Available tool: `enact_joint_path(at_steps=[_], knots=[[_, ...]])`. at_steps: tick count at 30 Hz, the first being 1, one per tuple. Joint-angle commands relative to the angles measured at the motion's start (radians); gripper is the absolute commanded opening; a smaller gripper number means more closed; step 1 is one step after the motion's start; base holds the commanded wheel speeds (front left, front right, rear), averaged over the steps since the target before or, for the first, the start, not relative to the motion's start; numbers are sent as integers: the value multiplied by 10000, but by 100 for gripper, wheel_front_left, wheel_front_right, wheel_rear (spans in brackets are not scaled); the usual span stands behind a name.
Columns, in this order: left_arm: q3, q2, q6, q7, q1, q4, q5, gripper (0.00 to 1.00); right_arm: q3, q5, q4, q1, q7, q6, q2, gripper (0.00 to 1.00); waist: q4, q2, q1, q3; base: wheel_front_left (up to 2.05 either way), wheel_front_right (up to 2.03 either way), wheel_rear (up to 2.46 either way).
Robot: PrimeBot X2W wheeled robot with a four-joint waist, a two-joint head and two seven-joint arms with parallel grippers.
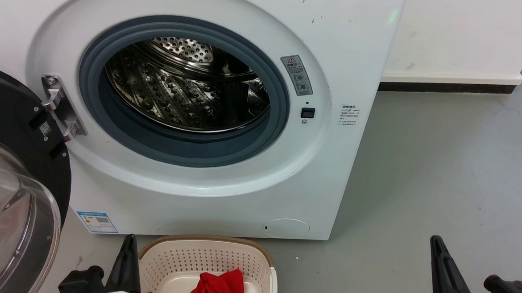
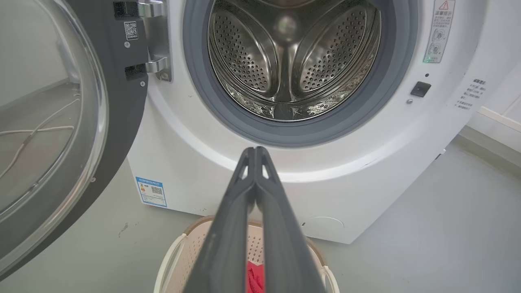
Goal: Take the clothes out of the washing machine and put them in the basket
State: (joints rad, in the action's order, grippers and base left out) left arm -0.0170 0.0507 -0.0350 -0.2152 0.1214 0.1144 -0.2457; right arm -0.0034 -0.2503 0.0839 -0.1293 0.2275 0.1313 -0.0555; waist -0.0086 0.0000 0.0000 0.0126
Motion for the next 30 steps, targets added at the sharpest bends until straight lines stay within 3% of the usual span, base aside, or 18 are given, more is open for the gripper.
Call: enact_joint_path(at_steps=[1, 30], knots=[[89, 23, 78, 105, -313, -84, -562, 0, 6, -615, -66, 311, -92, -1, -89, 0, 2, 0, 0, -3, 0, 0, 0], [497, 55, 665, 1242, -1080, 412, -5409, 0, -100, -5653, 522, 1106, -1064, -3, -274, 0, 23, 0, 0, -42, 0, 0, 0]])
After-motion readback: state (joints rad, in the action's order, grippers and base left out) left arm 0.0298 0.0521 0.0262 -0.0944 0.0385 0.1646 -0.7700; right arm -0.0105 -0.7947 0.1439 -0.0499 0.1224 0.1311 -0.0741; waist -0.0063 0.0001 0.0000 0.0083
